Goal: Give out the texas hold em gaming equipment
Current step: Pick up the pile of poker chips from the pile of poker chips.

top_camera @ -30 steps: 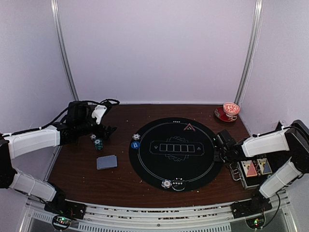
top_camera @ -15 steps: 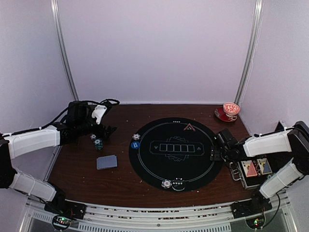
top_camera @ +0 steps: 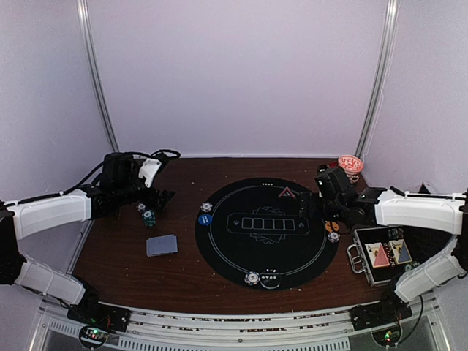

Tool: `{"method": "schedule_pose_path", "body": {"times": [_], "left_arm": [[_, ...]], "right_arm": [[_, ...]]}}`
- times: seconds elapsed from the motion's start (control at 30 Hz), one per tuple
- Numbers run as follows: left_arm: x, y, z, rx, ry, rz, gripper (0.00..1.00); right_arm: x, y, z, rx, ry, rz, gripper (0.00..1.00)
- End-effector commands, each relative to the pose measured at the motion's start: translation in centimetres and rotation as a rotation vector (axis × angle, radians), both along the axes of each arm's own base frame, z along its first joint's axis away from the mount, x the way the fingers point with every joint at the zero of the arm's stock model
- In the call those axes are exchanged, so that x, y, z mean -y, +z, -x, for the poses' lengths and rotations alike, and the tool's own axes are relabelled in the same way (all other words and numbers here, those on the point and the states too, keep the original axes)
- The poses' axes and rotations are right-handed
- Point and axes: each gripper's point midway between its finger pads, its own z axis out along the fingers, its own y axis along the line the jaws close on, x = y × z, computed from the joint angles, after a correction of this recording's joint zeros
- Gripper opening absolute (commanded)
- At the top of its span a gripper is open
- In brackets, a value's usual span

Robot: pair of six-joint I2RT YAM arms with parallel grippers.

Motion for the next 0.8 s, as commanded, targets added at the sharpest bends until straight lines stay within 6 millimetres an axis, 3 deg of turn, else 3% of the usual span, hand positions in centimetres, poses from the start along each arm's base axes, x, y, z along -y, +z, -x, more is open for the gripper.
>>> {"method": "schedule_pose_path", "body": {"times": [0.0,0.17,0.33,0.5,0.77], "left_arm": [[-1.7,0.8,-1.8,0.0,0.056,-0.033,0.98],[-4.5,-0.2,-2.4,-0.081,0.063,-0.061,0.98],[-5.2,-1.3,-0.7,-0.146,0.007,-0.122,0.98],[-6.2,-2.6,0.3,-0.231,-0.025,-0.122,0.98],[-8.3,-6.2,0.4,-0.315,0.013,-0.131,0.98]], "right_arm": [[-2.7,1.0,-0.5,0.029,0.057,0.053,1.0],[-7.3,0.5,1.3,0.02,0.155,0.105,1.0],[-10.4,-1.3,3.5,0.01,0.24,0.089,1.0],[-10.9,-2.5,4.8,0.013,0.273,0.088,1.0],[-10.8,-2.5,4.8,0.032,0.267,0.091,1.0]]}}
